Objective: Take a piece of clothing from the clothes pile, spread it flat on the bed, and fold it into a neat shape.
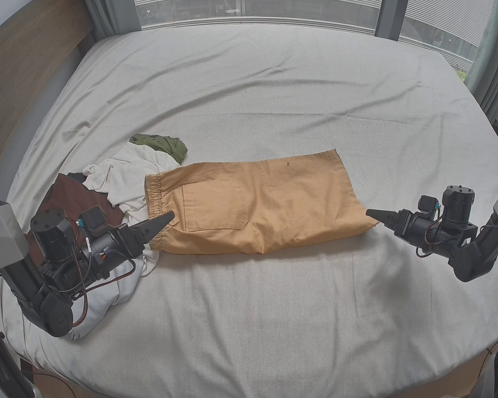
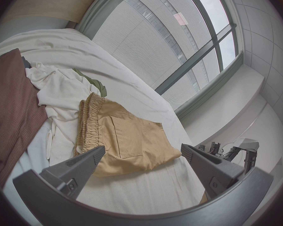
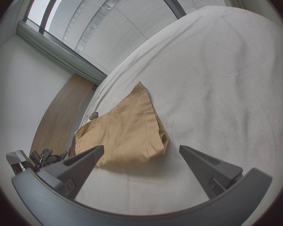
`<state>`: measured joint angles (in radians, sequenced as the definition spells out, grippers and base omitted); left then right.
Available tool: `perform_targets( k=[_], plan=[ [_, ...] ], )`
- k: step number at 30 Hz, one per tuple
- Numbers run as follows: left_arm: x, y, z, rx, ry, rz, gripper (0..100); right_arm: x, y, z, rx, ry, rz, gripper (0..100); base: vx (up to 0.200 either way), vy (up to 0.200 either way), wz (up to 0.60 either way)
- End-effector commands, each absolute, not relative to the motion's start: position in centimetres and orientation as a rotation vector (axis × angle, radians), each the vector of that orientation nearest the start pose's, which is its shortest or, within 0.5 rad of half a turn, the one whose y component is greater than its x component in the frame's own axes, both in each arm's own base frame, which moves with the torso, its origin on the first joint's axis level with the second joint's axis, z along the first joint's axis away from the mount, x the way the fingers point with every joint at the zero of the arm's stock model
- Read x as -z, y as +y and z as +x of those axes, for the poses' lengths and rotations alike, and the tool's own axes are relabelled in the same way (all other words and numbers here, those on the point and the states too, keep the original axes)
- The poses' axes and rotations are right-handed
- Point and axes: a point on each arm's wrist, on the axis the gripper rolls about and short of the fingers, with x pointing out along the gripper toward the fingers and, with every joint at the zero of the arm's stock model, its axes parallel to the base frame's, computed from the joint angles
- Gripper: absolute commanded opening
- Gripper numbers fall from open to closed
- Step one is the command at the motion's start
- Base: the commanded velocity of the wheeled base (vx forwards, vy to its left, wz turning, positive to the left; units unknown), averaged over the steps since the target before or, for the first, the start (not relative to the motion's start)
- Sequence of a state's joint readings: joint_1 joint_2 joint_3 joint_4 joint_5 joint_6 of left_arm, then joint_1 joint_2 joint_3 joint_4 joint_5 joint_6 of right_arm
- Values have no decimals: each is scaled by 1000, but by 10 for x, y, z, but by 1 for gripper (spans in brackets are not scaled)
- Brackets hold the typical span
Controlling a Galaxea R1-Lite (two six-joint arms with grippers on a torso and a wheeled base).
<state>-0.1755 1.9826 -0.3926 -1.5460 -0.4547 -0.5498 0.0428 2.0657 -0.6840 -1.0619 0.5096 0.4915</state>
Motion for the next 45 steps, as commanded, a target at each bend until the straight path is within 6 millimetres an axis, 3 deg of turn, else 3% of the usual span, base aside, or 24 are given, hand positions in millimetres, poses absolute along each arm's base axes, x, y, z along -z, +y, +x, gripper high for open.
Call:
perform_targets(
  k=[1,7,25,33,45],
  plan=[
    [-92,-61,286,600,225,-539,100,-60,33,348,-462,497,580,100,0,0,0],
    [-93,-64,286,609,225,-537,100,-60,58,351,-520,515,586,100,0,0,0],
    [-94,-64,285,611,221,-536,100,-31,114,396,-503,558,555,100,0,0,0],
    [-93,-64,285,610,222,-536,100,-37,140,412,-508,482,535,100,0,0,0],
    [-93,-64,286,609,221,-538,100,-37,145,412,-483,468,530,100,0,0,0]
  ],
)
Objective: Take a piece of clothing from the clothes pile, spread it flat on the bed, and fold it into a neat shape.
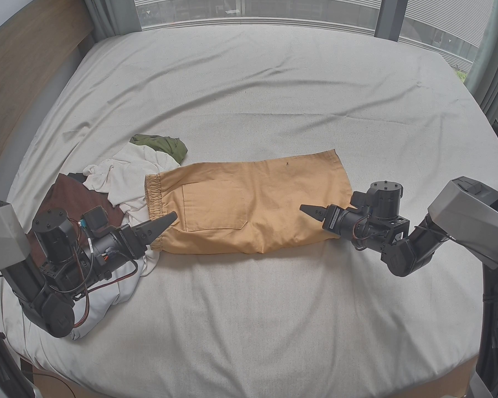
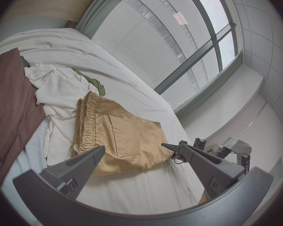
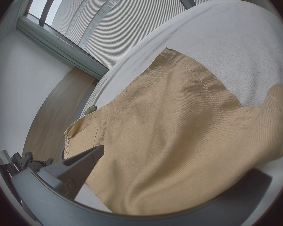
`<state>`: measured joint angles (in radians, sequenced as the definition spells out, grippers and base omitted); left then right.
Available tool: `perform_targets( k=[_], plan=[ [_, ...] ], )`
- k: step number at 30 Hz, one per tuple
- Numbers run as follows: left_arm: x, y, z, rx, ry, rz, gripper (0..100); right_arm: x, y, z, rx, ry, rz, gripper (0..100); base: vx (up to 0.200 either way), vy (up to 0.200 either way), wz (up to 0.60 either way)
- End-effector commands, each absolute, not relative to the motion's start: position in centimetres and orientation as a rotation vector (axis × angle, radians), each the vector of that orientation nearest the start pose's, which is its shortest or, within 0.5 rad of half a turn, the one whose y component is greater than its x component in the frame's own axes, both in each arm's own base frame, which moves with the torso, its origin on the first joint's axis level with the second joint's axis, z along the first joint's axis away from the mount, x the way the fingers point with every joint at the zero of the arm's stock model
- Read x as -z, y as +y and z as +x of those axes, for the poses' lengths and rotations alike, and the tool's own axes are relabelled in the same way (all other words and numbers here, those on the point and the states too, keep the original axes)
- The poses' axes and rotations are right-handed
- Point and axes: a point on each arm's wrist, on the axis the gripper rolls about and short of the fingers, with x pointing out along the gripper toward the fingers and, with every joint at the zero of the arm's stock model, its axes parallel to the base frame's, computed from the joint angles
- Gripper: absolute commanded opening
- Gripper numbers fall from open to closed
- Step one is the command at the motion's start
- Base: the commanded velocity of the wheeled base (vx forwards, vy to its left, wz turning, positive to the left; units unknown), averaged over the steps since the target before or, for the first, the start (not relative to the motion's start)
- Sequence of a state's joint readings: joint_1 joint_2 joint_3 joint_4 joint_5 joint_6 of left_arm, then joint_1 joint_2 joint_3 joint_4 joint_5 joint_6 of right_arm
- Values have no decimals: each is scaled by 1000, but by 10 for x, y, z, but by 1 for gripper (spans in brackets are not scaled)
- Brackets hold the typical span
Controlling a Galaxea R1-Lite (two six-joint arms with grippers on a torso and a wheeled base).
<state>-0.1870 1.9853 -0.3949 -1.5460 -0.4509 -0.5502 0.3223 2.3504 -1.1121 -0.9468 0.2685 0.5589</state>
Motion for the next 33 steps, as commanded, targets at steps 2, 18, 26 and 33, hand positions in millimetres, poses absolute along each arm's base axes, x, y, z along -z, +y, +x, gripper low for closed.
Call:
perform_targets(
  k=[2,18,26,33],
  plan=[
    [-93,-64,287,607,222,-538,100,-32,145,413,-471,470,527,100,0,0,0],
    [-93,-64,288,606,220,-542,100,-33,136,397,-440,466,476,0,0,0,0],
    [-94,-62,288,602,216,-544,100,-39,131,378,-423,465,442,0,0,0,0],
    [-95,-61,288,602,212,-545,100,-37,124,366,-401,455,390,0,0,0,0]
  ],
)
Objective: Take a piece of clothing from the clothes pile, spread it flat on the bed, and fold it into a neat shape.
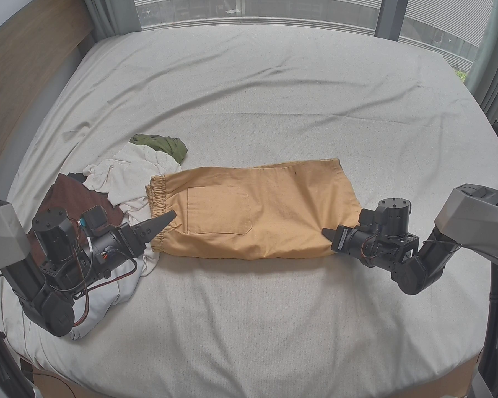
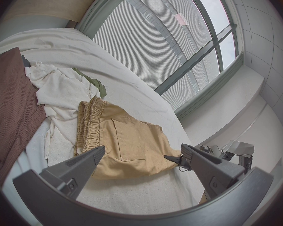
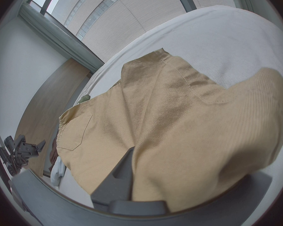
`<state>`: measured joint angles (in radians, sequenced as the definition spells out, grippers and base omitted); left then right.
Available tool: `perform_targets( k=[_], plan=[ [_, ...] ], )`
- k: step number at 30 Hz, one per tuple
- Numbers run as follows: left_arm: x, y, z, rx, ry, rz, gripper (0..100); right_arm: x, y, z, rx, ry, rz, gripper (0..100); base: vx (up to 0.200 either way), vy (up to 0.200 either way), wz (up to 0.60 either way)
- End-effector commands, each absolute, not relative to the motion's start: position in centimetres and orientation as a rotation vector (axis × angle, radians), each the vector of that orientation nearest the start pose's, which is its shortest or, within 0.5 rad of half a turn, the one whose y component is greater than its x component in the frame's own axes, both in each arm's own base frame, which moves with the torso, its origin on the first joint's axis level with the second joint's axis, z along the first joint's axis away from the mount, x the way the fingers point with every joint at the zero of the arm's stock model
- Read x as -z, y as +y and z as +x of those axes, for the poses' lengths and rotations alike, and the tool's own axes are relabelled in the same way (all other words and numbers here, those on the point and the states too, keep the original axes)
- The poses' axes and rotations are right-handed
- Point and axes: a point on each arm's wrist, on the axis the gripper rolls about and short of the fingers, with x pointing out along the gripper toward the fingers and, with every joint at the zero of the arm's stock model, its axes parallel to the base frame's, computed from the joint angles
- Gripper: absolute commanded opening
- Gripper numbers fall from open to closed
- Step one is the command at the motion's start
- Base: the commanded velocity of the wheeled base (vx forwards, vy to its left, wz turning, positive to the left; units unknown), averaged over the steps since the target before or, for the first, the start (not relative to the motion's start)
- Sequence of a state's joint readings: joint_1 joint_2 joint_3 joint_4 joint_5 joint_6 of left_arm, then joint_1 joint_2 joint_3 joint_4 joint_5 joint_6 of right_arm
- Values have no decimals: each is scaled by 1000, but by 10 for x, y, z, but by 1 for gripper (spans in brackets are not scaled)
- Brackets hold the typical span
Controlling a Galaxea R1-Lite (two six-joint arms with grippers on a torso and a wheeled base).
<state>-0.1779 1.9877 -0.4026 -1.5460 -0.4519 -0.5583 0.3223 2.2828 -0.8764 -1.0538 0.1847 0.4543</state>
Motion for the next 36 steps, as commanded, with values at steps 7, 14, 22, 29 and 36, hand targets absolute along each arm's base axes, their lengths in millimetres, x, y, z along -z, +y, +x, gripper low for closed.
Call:
perform_targets(
  k=[7,14,22,29,36],
  plan=[
    [-95,-61,289,602,210,-545,100,-44,114,340,-365,481,370,0,0,0,0],
    [-97,-61,288,604,206,-544,100,-45,103,323,-343,512,357,0,0,0,0],
    [-95,-63,287,607,216,-543,100,-49,87,287,-322,563,322,0,0,0,0],
    [-86,-64,285,607,256,-549,100,-49,71,266,-290,591,303,0,0,0,0],
    [-77,-66,281,608,298,-549,100,-44,65,258,-268,624,293,0,0,0,0]
  ],
)
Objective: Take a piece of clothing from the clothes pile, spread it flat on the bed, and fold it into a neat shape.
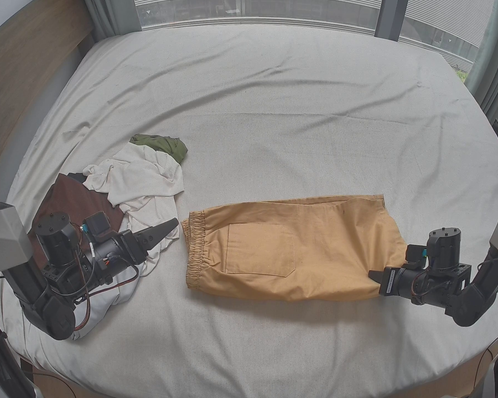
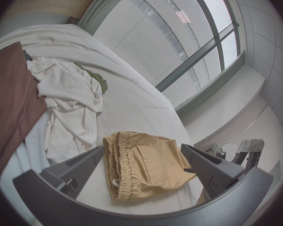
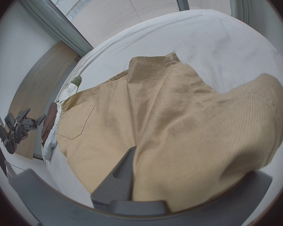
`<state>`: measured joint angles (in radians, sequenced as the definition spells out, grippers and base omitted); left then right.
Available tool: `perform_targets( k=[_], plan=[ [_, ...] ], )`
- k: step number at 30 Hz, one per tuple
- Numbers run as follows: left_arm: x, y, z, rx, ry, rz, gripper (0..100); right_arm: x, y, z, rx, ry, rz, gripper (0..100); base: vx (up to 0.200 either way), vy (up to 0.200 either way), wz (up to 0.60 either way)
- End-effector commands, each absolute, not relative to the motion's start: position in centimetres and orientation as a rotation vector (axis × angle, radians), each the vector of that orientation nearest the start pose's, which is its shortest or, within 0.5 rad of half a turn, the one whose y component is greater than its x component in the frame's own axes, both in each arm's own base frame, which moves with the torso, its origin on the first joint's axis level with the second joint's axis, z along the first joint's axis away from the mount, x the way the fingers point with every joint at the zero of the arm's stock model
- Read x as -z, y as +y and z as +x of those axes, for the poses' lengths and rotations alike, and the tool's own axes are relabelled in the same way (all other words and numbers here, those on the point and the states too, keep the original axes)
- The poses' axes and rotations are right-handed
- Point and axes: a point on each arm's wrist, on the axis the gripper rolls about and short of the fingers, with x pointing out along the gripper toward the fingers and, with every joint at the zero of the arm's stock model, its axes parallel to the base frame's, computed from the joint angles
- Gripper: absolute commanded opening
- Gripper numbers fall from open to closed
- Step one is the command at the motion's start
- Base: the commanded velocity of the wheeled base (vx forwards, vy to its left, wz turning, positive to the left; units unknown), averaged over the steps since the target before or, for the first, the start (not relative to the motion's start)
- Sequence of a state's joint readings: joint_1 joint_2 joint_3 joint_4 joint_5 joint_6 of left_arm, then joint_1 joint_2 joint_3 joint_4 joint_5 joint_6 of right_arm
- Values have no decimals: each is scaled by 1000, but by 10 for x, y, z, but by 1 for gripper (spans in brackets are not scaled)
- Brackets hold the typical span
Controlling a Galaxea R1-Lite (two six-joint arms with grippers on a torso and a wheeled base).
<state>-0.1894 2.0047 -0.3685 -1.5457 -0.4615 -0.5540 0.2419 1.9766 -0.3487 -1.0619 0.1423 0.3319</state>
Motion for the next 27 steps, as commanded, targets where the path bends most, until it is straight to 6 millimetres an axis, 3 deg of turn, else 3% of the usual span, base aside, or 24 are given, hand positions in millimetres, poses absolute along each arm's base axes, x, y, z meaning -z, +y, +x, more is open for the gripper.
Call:
perform_targets(
  k=[1,5,6,14,21,27],
  plan=[
    [-76,-69,280,616,307,-548,100,-44,64,259,-268,622,294,0,0,0,0],
    [-65,-77,278,629,358,-547,100,-43,65,260,-270,622,293,0,0,0,0],
    [-63,-79,278,631,367,-546,100,-44,66,260,-272,622,294,100,0,0,0],
    [-47,-83,279,623,423,-547,100,-49,65,261,-278,555,305,100,0,0,0],
    [-31,-87,281,612,474,-546,100,-78,56,254,-269,421,319,100,0,0,0],
    [-31,-88,281,614,475,-545,100,-110,38,245,-220,288,328,100,0,0,0]
  ],
)
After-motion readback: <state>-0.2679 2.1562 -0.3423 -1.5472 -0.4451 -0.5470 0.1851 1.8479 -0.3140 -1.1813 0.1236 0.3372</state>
